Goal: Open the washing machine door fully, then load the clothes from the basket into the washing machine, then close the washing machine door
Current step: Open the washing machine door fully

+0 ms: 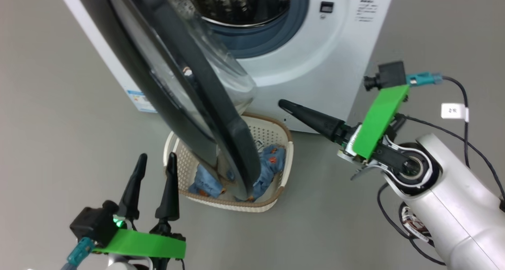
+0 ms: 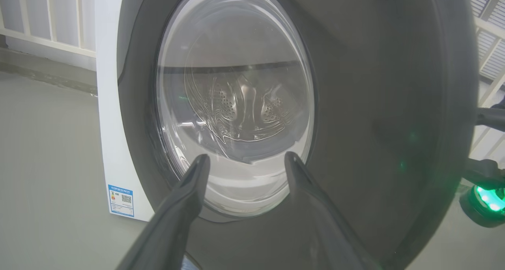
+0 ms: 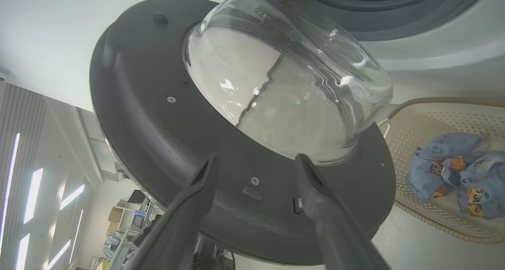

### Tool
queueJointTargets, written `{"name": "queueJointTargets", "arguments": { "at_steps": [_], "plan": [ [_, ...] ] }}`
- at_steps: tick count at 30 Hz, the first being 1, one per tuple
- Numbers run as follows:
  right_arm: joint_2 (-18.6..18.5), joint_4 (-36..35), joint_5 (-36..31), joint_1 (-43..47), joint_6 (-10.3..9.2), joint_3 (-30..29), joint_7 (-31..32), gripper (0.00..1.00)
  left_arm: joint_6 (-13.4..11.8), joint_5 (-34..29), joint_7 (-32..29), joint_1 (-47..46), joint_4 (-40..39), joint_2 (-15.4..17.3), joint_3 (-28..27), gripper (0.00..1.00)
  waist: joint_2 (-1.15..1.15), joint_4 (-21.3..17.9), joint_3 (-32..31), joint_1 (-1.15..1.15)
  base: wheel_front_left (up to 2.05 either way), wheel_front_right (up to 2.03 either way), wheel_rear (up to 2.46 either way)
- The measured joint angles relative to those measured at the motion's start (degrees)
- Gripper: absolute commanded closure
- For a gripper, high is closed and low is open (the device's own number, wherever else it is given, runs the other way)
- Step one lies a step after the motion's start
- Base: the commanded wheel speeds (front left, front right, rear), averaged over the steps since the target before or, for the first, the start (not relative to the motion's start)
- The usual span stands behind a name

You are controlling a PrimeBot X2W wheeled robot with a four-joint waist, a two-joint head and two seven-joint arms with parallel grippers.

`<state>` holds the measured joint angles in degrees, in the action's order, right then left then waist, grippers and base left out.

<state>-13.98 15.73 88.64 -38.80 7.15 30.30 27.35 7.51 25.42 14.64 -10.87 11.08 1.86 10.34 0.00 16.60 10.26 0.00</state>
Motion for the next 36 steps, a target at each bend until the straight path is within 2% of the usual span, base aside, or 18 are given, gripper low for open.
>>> {"name": "queueJointTargets", "arguments": {
  "at_steps": [14, 25, 36],
  "plan": [
    [-3.3, 2.0, -0.1, 8.5, 0.00, -3.7, -11.4, 0.00, 0.0, -2.2, 0.0, 4.3, 0.2, 0.3, -5.1, 0.00, 0.00, -5.9, -4.0, 0.00, 0.00, 0.00, 0.00],
    [-6.7, 5.1, -3.2, 13.1, 0.00, -5.7, -24.0, 0.00, 0.0, -2.5, 0.0, 6.7, 0.2, 0.8, -7.2, 0.00, 0.00, -9.5, -7.1, 0.00, 0.00, 0.00, 0.00],
    [-10.5, 7.8, -10.7, 17.5, 0.01, 1.6, -39.5, 0.00, 0.0, -2.5, 0.0, 8.0, 0.2, 1.0, -7.5, 0.00, 0.00, -10.9, -8.7, 0.00, 0.00, 0.00, 0.00]
  ]
}}
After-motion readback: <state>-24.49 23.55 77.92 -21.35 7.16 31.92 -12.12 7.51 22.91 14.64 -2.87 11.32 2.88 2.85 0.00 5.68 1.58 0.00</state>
